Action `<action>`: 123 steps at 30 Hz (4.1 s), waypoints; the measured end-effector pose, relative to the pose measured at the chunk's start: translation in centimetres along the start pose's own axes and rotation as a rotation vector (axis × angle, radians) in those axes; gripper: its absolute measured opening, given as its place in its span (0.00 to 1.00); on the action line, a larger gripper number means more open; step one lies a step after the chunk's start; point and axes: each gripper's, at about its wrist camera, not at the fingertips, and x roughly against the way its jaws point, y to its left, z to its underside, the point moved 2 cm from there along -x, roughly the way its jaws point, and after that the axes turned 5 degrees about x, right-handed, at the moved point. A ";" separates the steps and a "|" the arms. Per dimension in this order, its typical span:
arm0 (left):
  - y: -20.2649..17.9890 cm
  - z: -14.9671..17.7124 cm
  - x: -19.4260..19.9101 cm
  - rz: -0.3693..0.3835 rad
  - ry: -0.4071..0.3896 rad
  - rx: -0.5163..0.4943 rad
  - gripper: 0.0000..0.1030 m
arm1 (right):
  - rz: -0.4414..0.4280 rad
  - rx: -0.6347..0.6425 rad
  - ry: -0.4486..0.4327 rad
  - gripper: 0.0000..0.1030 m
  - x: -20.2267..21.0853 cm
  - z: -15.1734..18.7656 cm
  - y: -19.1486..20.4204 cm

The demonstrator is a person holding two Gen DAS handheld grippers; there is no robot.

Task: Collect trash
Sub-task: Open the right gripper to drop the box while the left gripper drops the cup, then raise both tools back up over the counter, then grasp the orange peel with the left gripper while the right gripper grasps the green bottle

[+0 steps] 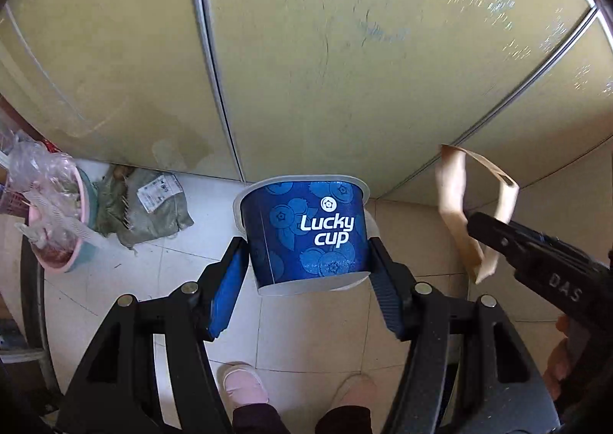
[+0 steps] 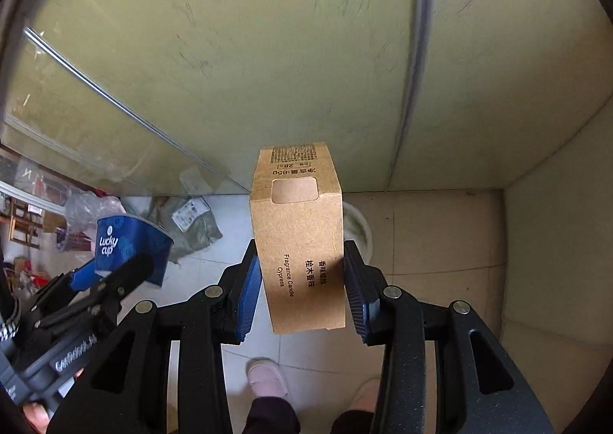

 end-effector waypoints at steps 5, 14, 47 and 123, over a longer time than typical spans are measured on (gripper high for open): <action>-0.4 -0.2 -2.8 0.004 0.034 -0.018 0.60 | 0.021 0.014 0.038 0.41 -2.3 -0.8 -0.2; -4.0 -1.2 -4.7 0.072 0.069 -0.068 0.62 | 0.020 -0.026 0.023 0.43 -0.3 -1.2 -3.5; -7.9 -10.2 33.4 0.110 -0.310 -0.203 0.76 | 0.098 0.010 -0.357 0.43 33.1 -6.3 6.4; -10.6 -56.5 13.5 0.038 -0.116 -0.169 0.49 | 0.198 -0.030 -0.429 0.80 32.2 -42.2 2.1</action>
